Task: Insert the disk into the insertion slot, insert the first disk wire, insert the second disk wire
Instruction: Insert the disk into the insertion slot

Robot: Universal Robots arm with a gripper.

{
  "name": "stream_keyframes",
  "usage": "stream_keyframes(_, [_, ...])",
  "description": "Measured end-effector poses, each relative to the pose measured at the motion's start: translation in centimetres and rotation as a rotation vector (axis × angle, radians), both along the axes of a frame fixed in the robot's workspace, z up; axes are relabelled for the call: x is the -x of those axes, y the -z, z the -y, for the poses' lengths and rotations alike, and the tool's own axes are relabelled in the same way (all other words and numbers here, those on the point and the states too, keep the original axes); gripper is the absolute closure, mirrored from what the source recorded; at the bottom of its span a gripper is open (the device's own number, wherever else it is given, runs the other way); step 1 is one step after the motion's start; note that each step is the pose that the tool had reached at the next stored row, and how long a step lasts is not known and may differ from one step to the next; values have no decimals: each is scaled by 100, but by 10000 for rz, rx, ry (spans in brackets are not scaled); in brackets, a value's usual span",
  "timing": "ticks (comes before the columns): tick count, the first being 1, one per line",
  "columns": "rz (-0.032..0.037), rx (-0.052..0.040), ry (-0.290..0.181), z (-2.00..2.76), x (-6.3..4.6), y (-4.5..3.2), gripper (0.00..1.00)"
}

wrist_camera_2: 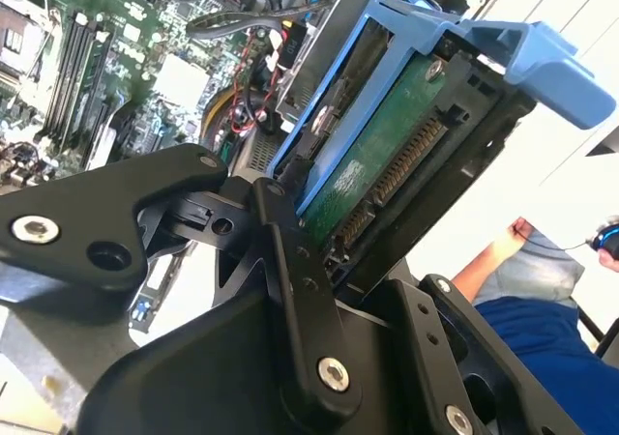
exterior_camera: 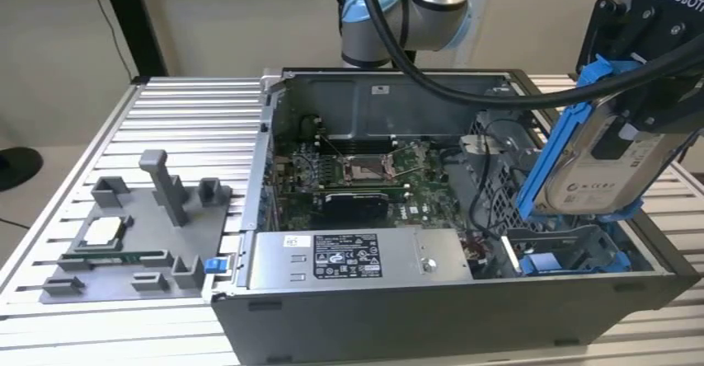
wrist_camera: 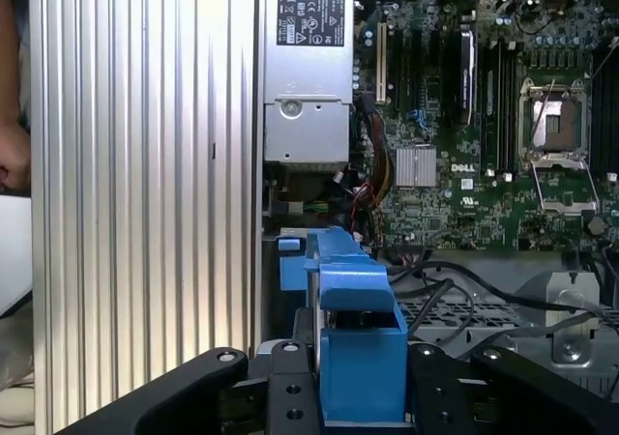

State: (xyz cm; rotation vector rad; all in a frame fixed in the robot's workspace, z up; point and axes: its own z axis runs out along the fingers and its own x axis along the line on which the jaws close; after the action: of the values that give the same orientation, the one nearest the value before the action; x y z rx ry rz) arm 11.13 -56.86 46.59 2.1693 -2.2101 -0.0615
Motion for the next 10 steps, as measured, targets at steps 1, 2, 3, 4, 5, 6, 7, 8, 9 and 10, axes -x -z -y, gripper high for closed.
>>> stream_keyframes(1, [0,0,0,0,0,1,100])
stream_keyframes(2, [0,-1,0,0,0,2,100])
stream_keyframes(3, [0,-2,0,0,0,5,100])
stream_keyframes(4, [0,1,0,0,0,11,100])
stream_keyframes(5, [0,0,0,0,0,16,100])
stream_keyframes(6, [0,1,0,0,0,22,100])
stream_keyframes(7, [-1,-1,2,0,0,28,100])
stream_keyframes(8, [-4,0,3,0,0,34,100])
stream_keyframes(9, [-6,0,5,0,-1,41,100])
stream_keyframes(10, [-8,0,8,0,-1,48,100])
